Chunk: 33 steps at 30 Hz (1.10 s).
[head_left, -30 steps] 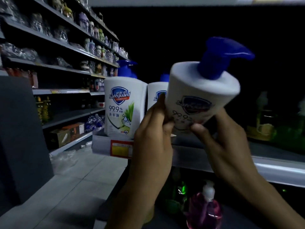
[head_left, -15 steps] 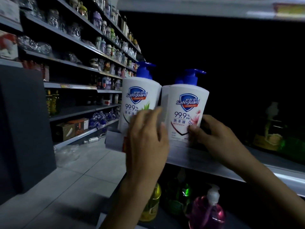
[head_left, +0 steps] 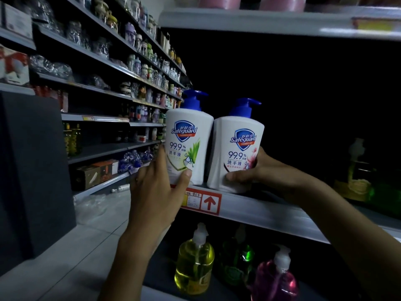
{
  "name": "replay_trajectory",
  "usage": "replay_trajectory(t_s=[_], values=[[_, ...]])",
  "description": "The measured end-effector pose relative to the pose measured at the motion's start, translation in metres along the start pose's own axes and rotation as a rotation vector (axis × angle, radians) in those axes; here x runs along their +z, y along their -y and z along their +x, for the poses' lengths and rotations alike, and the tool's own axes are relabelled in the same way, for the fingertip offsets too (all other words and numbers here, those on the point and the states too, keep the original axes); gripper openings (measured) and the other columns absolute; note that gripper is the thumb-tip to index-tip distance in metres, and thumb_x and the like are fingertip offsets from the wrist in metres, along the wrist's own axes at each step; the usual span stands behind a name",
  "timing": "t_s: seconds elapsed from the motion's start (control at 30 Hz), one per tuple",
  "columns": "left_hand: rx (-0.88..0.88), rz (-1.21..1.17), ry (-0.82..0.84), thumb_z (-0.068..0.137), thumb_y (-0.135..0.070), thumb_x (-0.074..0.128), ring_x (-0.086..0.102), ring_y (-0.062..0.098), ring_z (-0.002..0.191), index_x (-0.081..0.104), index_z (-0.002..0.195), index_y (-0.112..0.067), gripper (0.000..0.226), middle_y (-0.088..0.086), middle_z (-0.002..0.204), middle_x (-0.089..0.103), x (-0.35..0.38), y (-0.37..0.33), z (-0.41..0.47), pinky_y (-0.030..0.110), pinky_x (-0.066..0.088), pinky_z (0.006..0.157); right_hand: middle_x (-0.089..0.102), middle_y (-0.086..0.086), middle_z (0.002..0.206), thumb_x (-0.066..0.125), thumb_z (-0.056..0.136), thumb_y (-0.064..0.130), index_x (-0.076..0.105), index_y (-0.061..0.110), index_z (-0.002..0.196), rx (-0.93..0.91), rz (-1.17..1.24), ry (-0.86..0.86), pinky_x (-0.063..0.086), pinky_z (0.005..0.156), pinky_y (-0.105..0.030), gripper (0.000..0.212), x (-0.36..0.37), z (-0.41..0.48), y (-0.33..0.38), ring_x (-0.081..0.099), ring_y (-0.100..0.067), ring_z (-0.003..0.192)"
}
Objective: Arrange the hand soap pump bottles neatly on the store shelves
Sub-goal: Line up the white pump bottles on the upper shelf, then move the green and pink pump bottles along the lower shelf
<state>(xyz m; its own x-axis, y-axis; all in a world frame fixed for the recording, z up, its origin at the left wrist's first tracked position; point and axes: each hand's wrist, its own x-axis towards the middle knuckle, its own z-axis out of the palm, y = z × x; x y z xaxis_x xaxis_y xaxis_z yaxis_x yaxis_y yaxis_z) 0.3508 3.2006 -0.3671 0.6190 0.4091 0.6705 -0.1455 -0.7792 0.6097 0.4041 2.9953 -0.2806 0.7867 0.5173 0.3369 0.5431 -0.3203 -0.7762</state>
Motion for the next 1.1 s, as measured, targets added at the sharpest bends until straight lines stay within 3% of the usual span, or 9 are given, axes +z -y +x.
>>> replay_trajectory(t_s=[0.13, 0.33, 0.53, 0.67, 0.77, 0.87, 0.93, 1.0, 1.1], values=[[0.024, 0.024, 0.003, 0.082, -0.07, 0.031, 0.041, 0.025, 0.123, 0.011, 0.147, -0.033, 0.077, 0.001, 0.134, 0.05, 0.0, 0.001, -0.001, 0.059, 0.037, 0.1, 0.07, 0.006, 0.1, 0.089, 0.059, 0.024, 0.05, 0.021, 0.121, -0.007, -0.147, -0.107, 0.055, 0.06, -0.015, 0.073, 0.009, 0.006, -0.007, 0.069, -0.006, 0.083], [0.017, 0.034, -0.017, 0.084, -0.066, 0.034, 0.037, 0.024, 0.126, 0.01, 0.147, -0.032, 0.075, 0.001, 0.137, 0.048, 0.003, -0.001, -0.002, 0.058, 0.034, 0.103, 0.066, 0.012, 0.105, 0.081, 0.041, 0.068, 0.049, 0.028, 0.119, 0.088, -0.398, -0.279, 0.055, 0.081, -0.031, 0.093, 0.015, 0.002, -0.015, 0.064, -0.008, 0.091], [0.029, 0.034, -0.029, 0.085, -0.065, 0.036, 0.038, 0.025, 0.126, 0.013, 0.148, -0.031, 0.075, 0.003, 0.139, 0.045, 0.003, 0.0, -0.004, 0.055, 0.037, 0.102, 0.062, 0.002, 0.115, 0.075, 0.058, 0.066, 0.04, 0.024, 0.115, 0.118, -0.549, -0.445, 0.054, 0.083, -0.042, 0.079, 0.029, -0.017, -0.006, 0.063, -0.022, 0.096], [0.058, -0.004, -0.03, 0.088, -0.06, 0.043, 0.033, 0.018, 0.127, 0.014, 0.149, -0.031, 0.073, 0.001, 0.142, 0.039, 0.006, 0.003, -0.006, 0.044, 0.042, 0.098, 0.062, 0.0, 0.115, 0.066, 0.069, 0.069, 0.042, 0.022, 0.116, 0.109, -0.67, -0.444, 0.052, 0.075, -0.037, 0.07, 0.033, -0.025, -0.003, 0.062, -0.023, 0.096], [0.034, -0.168, -0.199, 0.089, -0.047, 0.05, 0.034, 0.01, 0.127, 0.029, 0.146, -0.023, 0.065, 0.003, 0.143, 0.032, 0.011, 0.005, -0.021, 0.016, 0.039, 0.087, 0.059, -0.005, 0.111, 0.057, 0.083, 0.056, 0.051, 0.018, 0.118, -0.159, -0.785, -0.614, 0.046, 0.076, -0.034, 0.052, 0.03, -0.047, -0.016, 0.057, -0.025, 0.099], [0.036, -0.24, -0.428, 0.085, -0.021, 0.055, 0.05, 0.018, 0.113, 0.05, 0.124, -0.011, 0.041, 0.005, 0.124, 0.041, 0.02, 0.015, -0.056, 0.015, 0.043, 0.087, 0.055, -0.005, 0.091, 0.053, 0.087, 0.023, 0.058, 0.009, 0.101, -0.49, -0.632, -0.732, 0.034, 0.071, -0.023, 0.02, 0.046, -0.089, -0.037, 0.05, -0.017, 0.085], [0.076, -0.188, -0.363, 0.082, -0.008, 0.053, 0.049, 0.012, 0.098, 0.052, 0.109, -0.011, 0.027, -0.001, 0.112, 0.041, 0.025, 0.024, -0.078, 0.007, 0.038, 0.08, 0.053, 0.002, 0.081, 0.052, 0.085, 0.016, 0.058, 0.013, 0.091, -0.468, -0.535, -0.63, 0.033, 0.067, -0.013, 0.009, 0.072, -0.115, -0.069, 0.046, -0.006, 0.074], [0.149, -0.068, -0.174, 0.082, 0.0, 0.048, 0.047, 0.008, 0.087, 0.053, 0.101, -0.013, 0.023, -0.003, 0.106, 0.044, 0.033, 0.037, -0.086, 0.013, 0.042, 0.072, 0.057, 0.005, 0.081, 0.056, 0.082, 0.013, 0.057, 0.021, 0.089, -0.294, -0.429, -0.474, 0.037, 0.067, -0.008, 0.011, 0.097, -0.129, -0.113, 0.05, -0.002, 0.072], [0.07, 0.101, 0.199, 0.087, -0.002, 0.049, 0.056, 0.017, 0.087, 0.055, 0.104, -0.019, 0.025, 0.0, 0.102, 0.054, 0.05, 0.069, -0.089, 0.034, 0.049, 0.071, 0.059, 0.003, 0.101, 0.06, 0.08, 0.014, 0.051, 0.027, 0.109, 0.048, -0.409, -0.102, 0.049, 0.073, -0.026, 0.032, 0.128, -0.126, -0.159, 0.061, -0.016, 0.089]])
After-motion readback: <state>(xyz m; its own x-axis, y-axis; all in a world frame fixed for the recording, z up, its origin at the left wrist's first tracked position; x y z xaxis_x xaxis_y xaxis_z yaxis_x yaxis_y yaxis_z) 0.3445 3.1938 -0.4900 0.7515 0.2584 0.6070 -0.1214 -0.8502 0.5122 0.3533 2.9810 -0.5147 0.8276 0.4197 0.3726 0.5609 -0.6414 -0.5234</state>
